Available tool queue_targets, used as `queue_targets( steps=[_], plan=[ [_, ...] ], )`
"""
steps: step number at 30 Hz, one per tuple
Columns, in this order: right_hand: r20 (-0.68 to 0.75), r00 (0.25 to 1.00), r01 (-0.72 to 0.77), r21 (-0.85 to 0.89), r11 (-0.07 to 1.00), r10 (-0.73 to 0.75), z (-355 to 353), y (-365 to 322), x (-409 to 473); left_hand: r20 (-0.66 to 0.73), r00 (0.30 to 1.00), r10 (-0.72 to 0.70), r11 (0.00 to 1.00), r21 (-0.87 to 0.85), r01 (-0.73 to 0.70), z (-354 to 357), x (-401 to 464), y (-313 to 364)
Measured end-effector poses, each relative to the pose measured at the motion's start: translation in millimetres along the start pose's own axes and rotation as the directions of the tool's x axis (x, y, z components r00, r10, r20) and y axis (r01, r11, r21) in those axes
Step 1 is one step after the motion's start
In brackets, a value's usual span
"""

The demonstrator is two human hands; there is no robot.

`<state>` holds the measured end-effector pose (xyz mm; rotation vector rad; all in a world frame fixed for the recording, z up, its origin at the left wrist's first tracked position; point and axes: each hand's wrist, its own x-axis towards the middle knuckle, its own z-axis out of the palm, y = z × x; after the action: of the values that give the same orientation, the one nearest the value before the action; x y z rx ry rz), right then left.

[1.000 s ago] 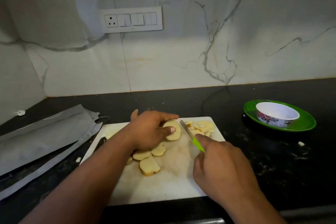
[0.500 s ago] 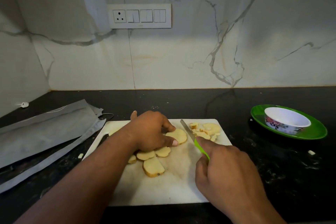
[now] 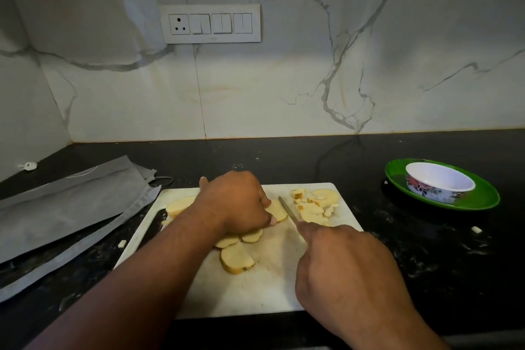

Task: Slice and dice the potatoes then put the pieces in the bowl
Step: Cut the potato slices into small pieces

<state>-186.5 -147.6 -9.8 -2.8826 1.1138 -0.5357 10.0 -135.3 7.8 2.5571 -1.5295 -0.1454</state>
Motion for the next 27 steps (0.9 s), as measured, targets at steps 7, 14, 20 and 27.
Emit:
queue_targets(
  steps=[7, 14, 20, 27],
  plan=[
    [0.102, 0.992, -0.076, 0.038, 0.996, 0.071, -33.3, 2.9, -38.3, 0.002, 1.000, 0.009, 1.000, -0.023, -0.009, -0.3, 0.4, -4.0],
    [-0.007, 0.999, -0.048, 0.015, 0.999, 0.048, -25.5, -10.2, -9.7, 0.003, 1.000, 0.017, 0.998, -0.054, -0.017, -1.8, -3.8, -4.8],
    [0.055, 0.997, -0.055, 0.060, 0.997, 0.052, -0.8, -14.6, 11.2, 0.007, 1.000, 0.026, 0.998, -0.057, -0.025, 0.3, 0.2, -8.2],
    [0.255, 0.963, -0.099, 0.041, 0.994, 0.085, -12.4, -2.9, -18.0, 0.011, 1.000, 0.014, 0.998, -0.056, -0.013, -1.5, -0.9, -5.5]
  ],
)
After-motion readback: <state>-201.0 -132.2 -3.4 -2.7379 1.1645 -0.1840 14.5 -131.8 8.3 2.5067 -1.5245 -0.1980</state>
